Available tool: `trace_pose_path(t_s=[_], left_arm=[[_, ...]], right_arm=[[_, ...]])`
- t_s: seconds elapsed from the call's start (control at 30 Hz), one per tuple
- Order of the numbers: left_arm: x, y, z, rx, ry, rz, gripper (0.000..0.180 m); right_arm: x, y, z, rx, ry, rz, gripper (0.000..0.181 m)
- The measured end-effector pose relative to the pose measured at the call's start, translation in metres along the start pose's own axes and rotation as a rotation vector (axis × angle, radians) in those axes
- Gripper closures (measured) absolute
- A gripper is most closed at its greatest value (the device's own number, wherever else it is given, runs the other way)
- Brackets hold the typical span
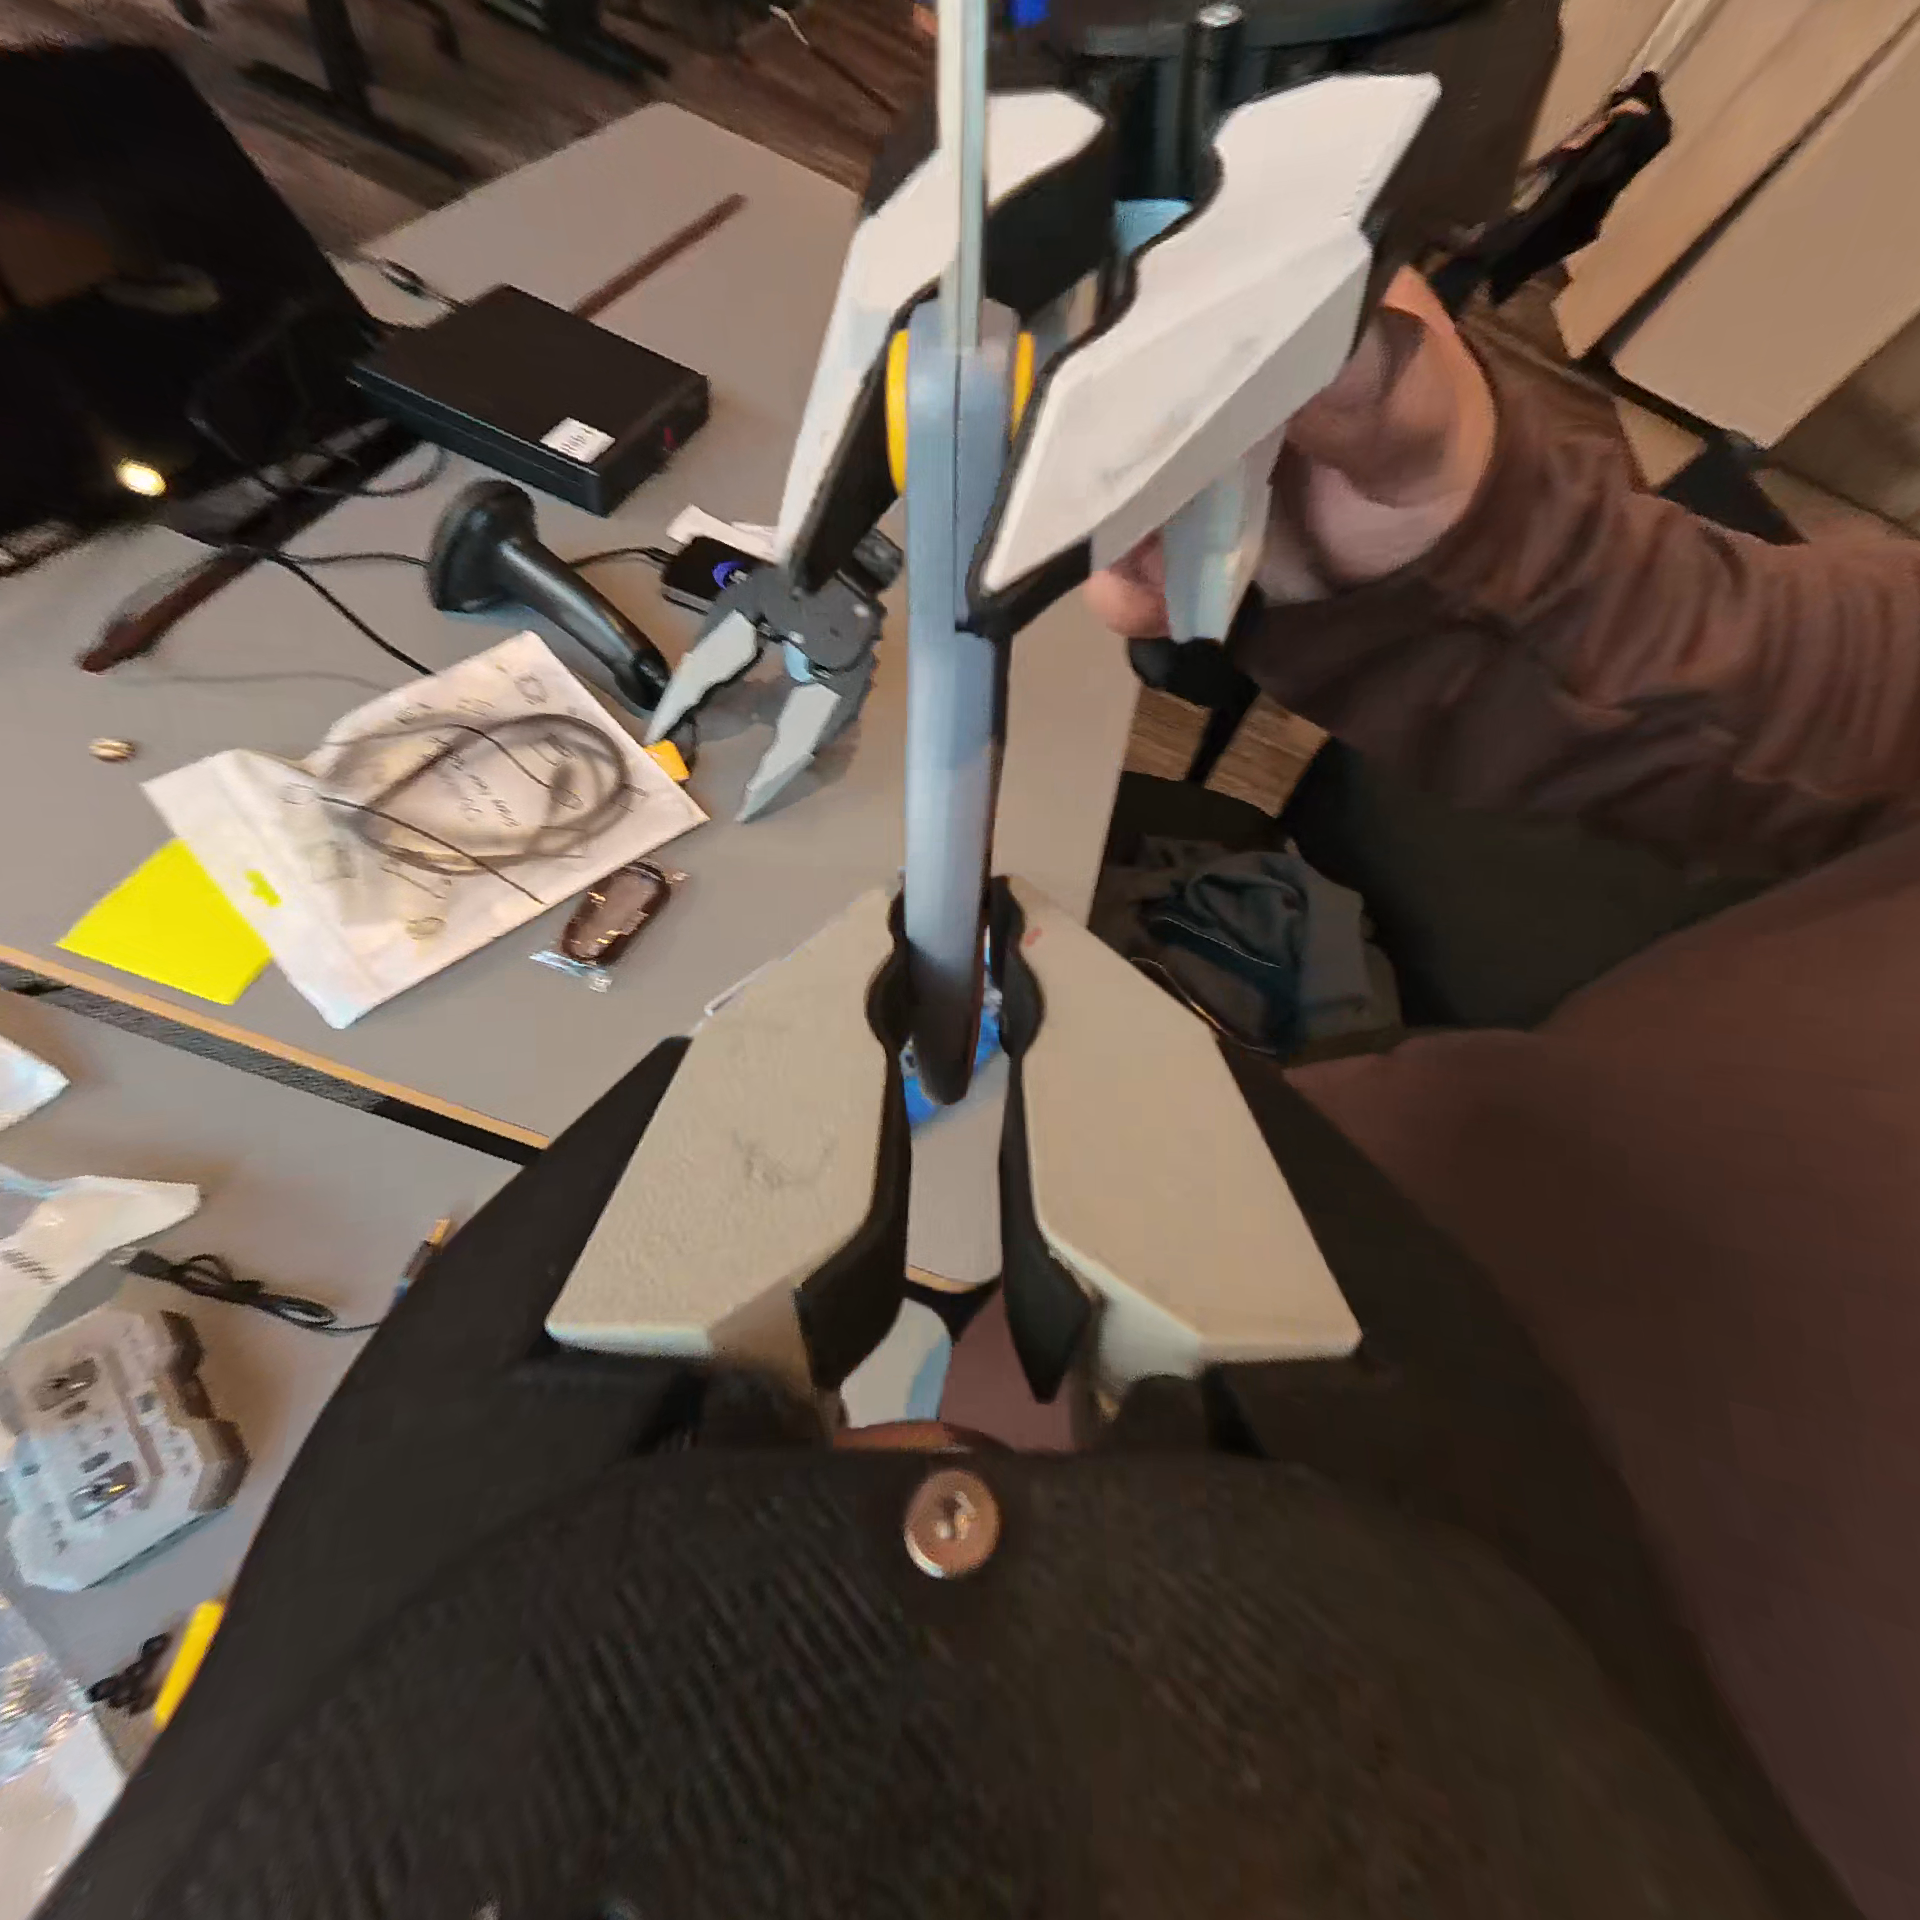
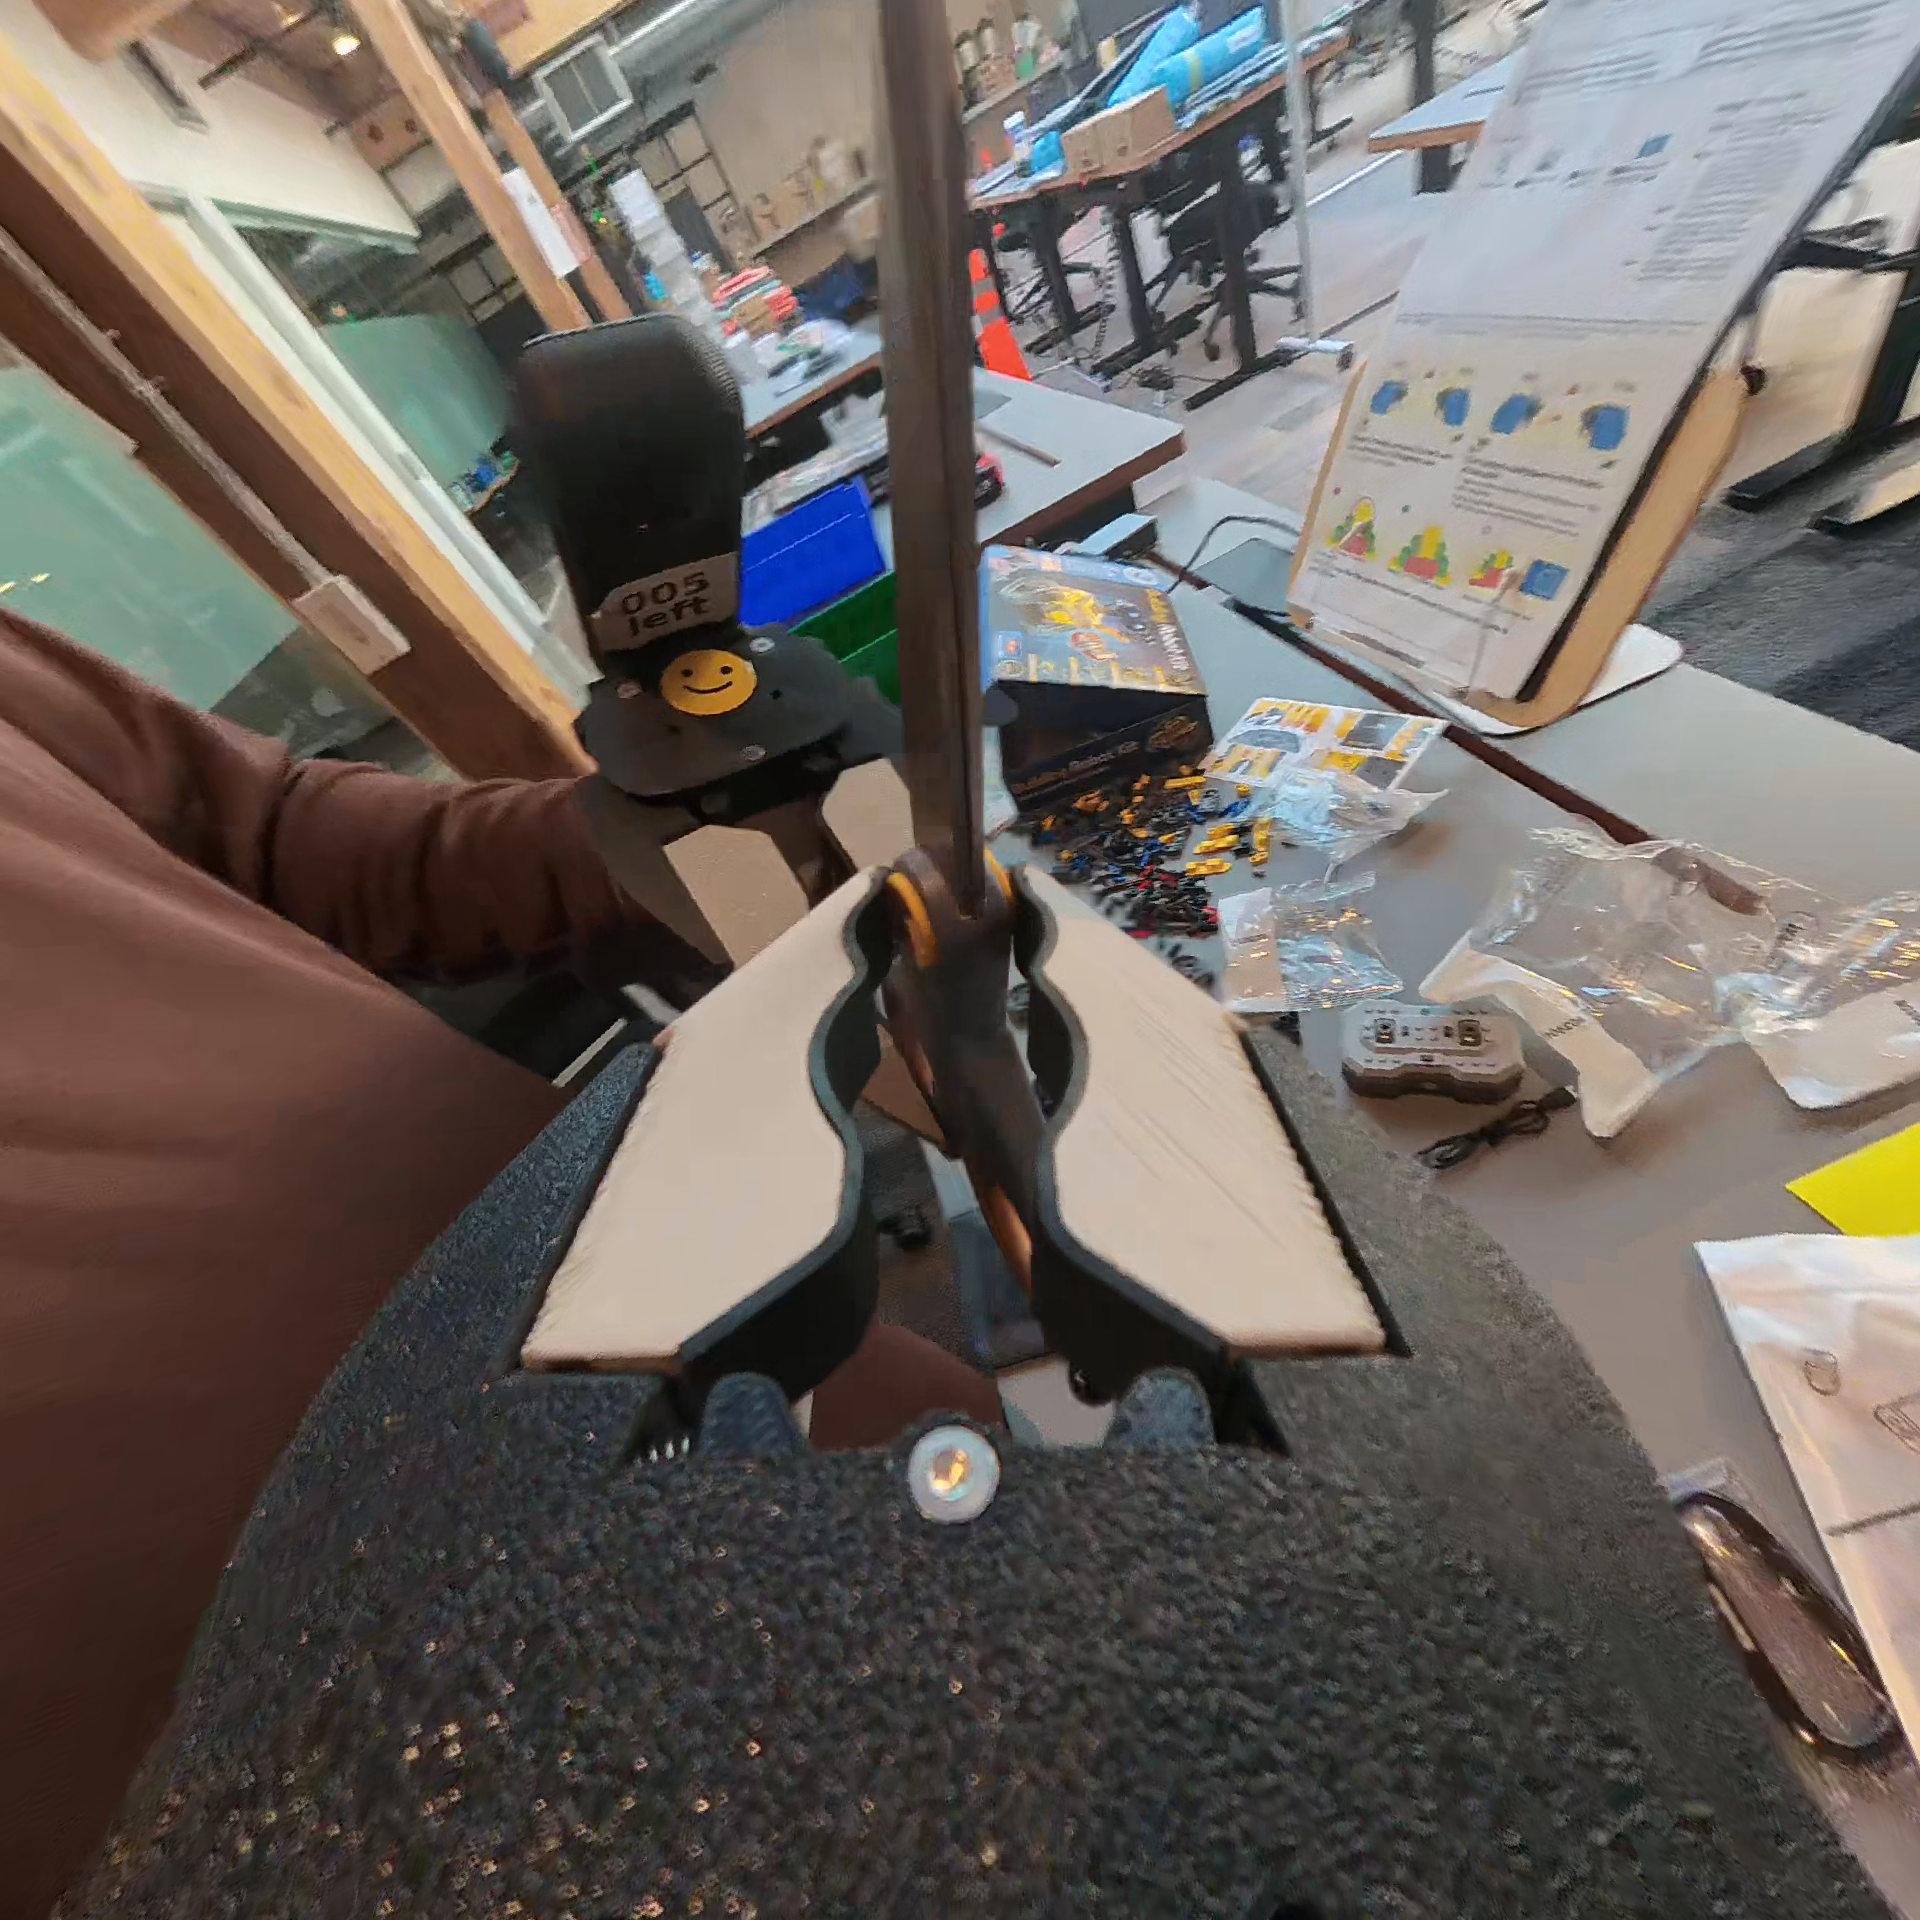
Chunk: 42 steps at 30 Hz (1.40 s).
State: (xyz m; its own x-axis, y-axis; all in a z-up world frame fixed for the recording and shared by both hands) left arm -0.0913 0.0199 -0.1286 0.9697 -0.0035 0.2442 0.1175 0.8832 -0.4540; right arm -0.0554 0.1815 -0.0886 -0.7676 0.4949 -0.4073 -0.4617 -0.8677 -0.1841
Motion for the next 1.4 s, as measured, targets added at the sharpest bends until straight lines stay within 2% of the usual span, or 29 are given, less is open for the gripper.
trace_pose_path(t_s=[0.1,0.2,0.3,0.37,0.47,0.6,0.8,0.93,1.07,1.1,1.17,1.23,1.33,1.4], left_arm=[[-0.013,-0.01,0.012,0.08,-0.02,0.127,0.169],[-0.028,-0.027,0.027,0.218,-0.125,0.162,0.169],[-0.044,-0.04,0.035,0.343,-0.263,0.153,0.169],[-0.05,-0.045,0.037,0.387,-0.287,0.172,0.169],[-0.047,-0.047,0.038,0.402,-0.273,0.187,0.169],[-0.041,-0.028,0.033,0.307,-0.24,0.18,0.17],[-0.039,-0.031,0.037,0.363,-0.259,0.142,0.17],[-0.029,-0.032,0.042,0.494,-0.305,0.028,0.17],[-0.013,-0.026,0.036,0.618,-0.391,-0.129,0.169],[-0.011,-0.024,0.033,0.616,-0.392,-0.122,0.169],[-0.009,-0.022,0.027,0.624,-0.398,-0.146,0.17],[-0.012,-0.022,0.021,0.586,-0.42,-0.186,0.17],[-0.019,-0.02,0.01,0.426,-0.395,-0.25,0.167],[-0.022,-0.021,0.004,0.314,-0.391,-0.333,0.15]], right_arm=[[0.003,-0.017,0.006,0.103,0.03,-0.114,0.153],[0.0,-0.027,0.006,0.187,0.081,-0.099,0.162],[0.0,-0.025,-0.001,0.2,0.141,-0.14,0.162],[-0.007,-0.023,-0.003,0.206,0.135,-0.15,0.162],[-0.016,-0.017,-0.004,0.173,0.091,-0.2,0.161],[-0.012,-0.004,-0.019,0.106,0.167,-0.22,0.16],[-0.009,0.002,-0.048,0.113,0.29,-0.201,0.158],[-0.003,0.006,-0.051,0.234,0.37,-0.103,0.139],[-0.002,-0.001,-0.038,0.46,0.37,0.081,0.141],[-0.004,-0.004,-0.034,0.495,0.375,0.125,0.149],[-0.002,-0.006,-0.035,0.44,0.374,0.115,0.163],[-0.004,-0.006,-0.037,0.358,0.368,0.092,0.164],[-0.007,-0.012,-0.038,0.215,0.313,0.013,0.166],[-0.01,-0.017,-0.035,0.124,0.285,-0.011,0.168]])
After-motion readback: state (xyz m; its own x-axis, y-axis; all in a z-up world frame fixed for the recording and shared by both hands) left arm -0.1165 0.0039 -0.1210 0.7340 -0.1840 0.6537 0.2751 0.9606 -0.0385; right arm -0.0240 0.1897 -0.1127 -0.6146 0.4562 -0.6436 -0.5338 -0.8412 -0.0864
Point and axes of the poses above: each gripper's, where its closed fingertips meet, y out along the fingers, z out of its top, x = y × z across the jaws, the point moved 10 cm from there along -y, back along the fingers, and after that the axes turned 4 degrees about z, right-handed, at the moved point
